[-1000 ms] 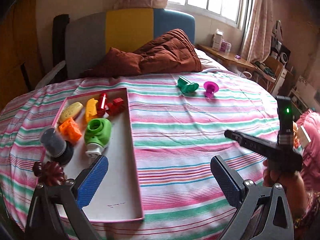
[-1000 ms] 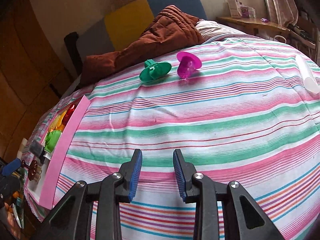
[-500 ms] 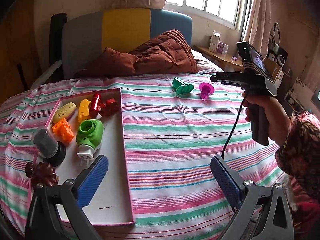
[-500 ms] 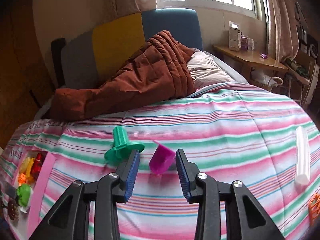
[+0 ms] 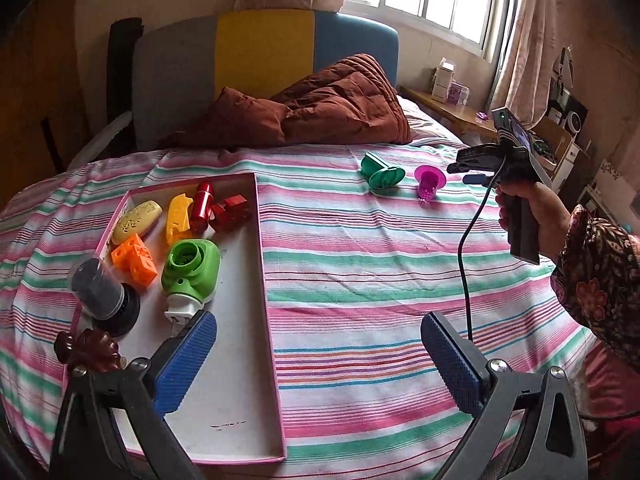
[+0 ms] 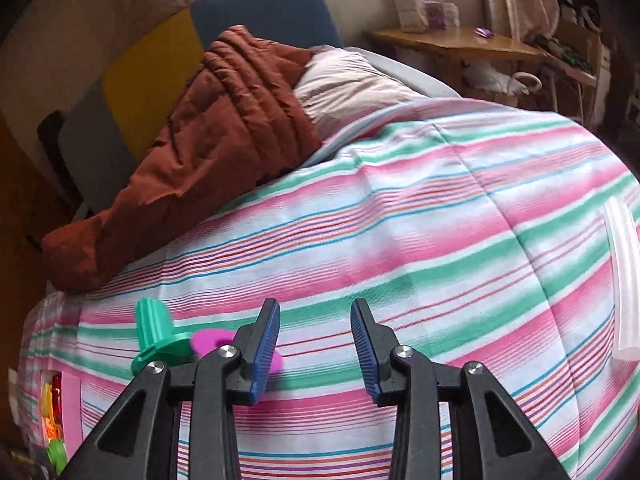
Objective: Organize rigid objects
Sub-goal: 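Close the right tool around the magenta piece and lift it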
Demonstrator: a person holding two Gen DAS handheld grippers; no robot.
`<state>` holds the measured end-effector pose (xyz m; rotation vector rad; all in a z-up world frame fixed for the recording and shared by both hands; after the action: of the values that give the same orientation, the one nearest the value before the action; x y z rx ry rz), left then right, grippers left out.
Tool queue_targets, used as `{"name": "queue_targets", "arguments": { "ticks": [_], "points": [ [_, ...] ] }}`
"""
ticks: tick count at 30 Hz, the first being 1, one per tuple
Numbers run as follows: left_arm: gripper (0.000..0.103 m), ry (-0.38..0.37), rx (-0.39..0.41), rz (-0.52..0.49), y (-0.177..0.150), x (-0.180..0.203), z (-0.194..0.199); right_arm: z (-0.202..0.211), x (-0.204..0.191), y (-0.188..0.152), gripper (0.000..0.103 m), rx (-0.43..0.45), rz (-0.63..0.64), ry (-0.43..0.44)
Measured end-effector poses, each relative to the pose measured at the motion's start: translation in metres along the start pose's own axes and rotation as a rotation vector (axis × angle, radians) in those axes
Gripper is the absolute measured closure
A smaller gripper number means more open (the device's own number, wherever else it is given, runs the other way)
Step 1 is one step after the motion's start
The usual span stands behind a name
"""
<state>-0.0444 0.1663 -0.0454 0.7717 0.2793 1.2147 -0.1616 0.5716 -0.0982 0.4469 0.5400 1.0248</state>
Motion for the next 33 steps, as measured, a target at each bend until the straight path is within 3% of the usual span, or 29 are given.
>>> {"name": "queue_targets", "arguments": {
  "ticks": [2,5,9,11,15,18,20,23,28,33],
  "points": [
    [0.0,-0.003,0.0,-0.004,0.0,0.003,-0.002,0.01,0.006,-0.003,0.066,0.047,-0.014,0.063],
    [0.0,-0.015,-0.003,-0.002,0.0,0.007,-0.006,0.03,-0.014,-0.003,0.066,0.108,0.078,0.143],
    [0.0,-0.022,-0.014,-0.009,-0.001,0.014,-0.007,0.022,-0.061,-0.007,0.065,0.038,0.286,0.142],
    [0.0,-0.015,-0.005,-0.024,-0.002,0.015,-0.005,0.012,-0.068,-0.007,0.065,0.011,0.314,0.111],
    [0.0,0.007,0.014,-0.031,0.001,0.01,0.001,0.003,-0.027,0.005,0.065,0.032,0.065,0.151],
    [0.0,0.01,0.011,-0.006,0.002,0.004,-0.001,-0.002,0.016,0.006,0.065,0.012,-0.113,0.105],
    [0.0,0.003,0.003,0.01,0.002,0.003,-0.003,-0.002,0.039,0.0,0.064,-0.004,-0.166,0.064],
    [0.0,-0.001,-0.003,0.014,0.0,0.004,-0.007,0.011,0.056,-0.008,0.064,0.054,-0.184,0.086],
    [0.0,-0.013,-0.013,0.0,-0.004,0.012,-0.011,0.039,0.04,-0.019,0.058,0.184,-0.064,0.13],
    [0.0,-0.014,-0.024,-0.014,-0.006,0.017,-0.011,0.026,-0.009,-0.016,0.058,0.178,0.152,0.087]
  ]
}}
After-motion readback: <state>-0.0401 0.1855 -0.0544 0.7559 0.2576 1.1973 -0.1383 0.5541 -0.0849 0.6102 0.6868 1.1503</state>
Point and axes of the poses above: each gripper's, at about its wrist camera, not at the fingertips, and z roughly against the way its jaws point, x to its right, y to its top, the point moved 4 cm from there along -z, roughly the way its jaws point, and after that the axes turned 8 degrees about z, right-handed, at the moved point
